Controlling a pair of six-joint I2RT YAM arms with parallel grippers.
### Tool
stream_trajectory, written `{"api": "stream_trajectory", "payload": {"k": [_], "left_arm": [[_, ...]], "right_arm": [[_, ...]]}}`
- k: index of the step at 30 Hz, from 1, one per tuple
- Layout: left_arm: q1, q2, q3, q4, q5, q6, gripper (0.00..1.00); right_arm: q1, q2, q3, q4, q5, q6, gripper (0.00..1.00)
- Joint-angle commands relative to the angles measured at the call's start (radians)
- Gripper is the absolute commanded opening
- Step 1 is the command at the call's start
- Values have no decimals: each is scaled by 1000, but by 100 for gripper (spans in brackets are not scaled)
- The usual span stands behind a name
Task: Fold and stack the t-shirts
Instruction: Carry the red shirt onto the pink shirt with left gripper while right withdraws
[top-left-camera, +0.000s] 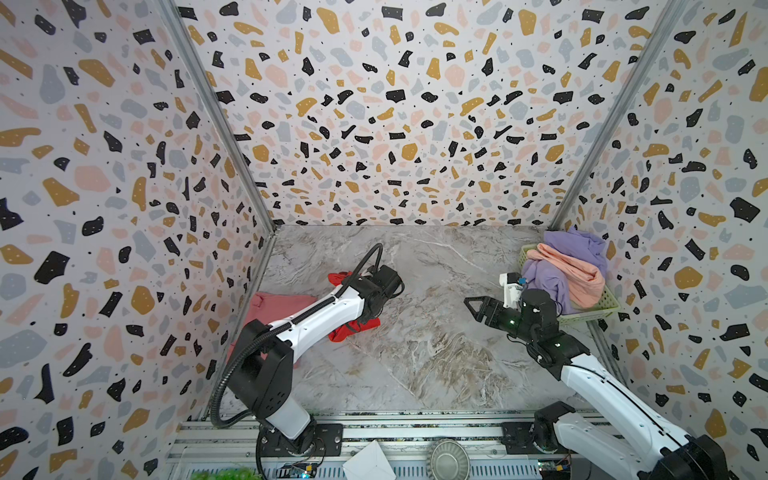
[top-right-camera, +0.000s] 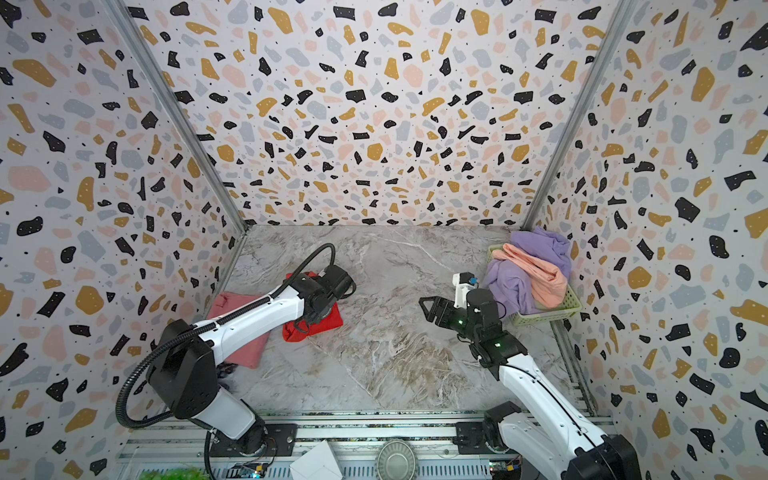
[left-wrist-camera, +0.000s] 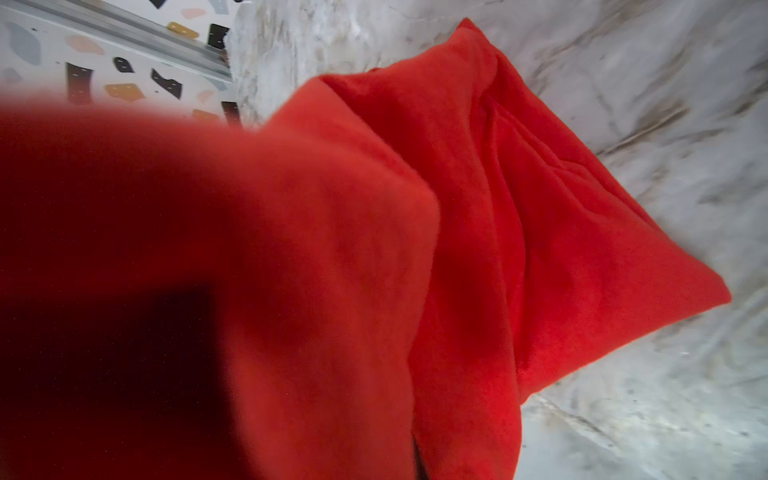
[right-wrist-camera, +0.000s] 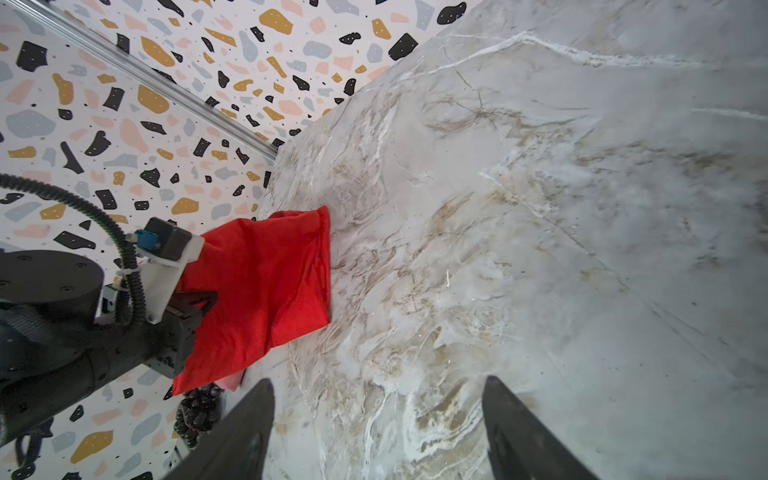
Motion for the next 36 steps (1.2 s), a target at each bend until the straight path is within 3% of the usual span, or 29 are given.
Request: {"api": "stream_trajectory", "payload": {"k": [1, 5, 10, 16, 24, 30, 36], "left_arm": [[26, -71, -5, -41, -129, 73, 0], [31, -117, 35, -86, -160, 66, 0], [31, -179, 122, -133, -18, 50, 0], [30, -260, 235, -255, 139, -55, 0], [32, -370, 339, -426, 212, -230, 0], [51, -421, 191, -428, 284, -303, 0], [139, -403, 61, -418, 148, -351, 0]], "right_arm": [[-24, -2, 45, -39, -1, -46, 78], [-48, 8, 42, -29, -12, -48, 79], [-58, 46, 45, 1, -33, -51, 79], [-61, 105, 44, 72, -73, -41, 79], [-61, 167, 27, 157, -116, -31, 79], [-61, 152, -10, 212, -121, -4, 79], [-61, 117, -34, 207, -104, -13, 78]]}}
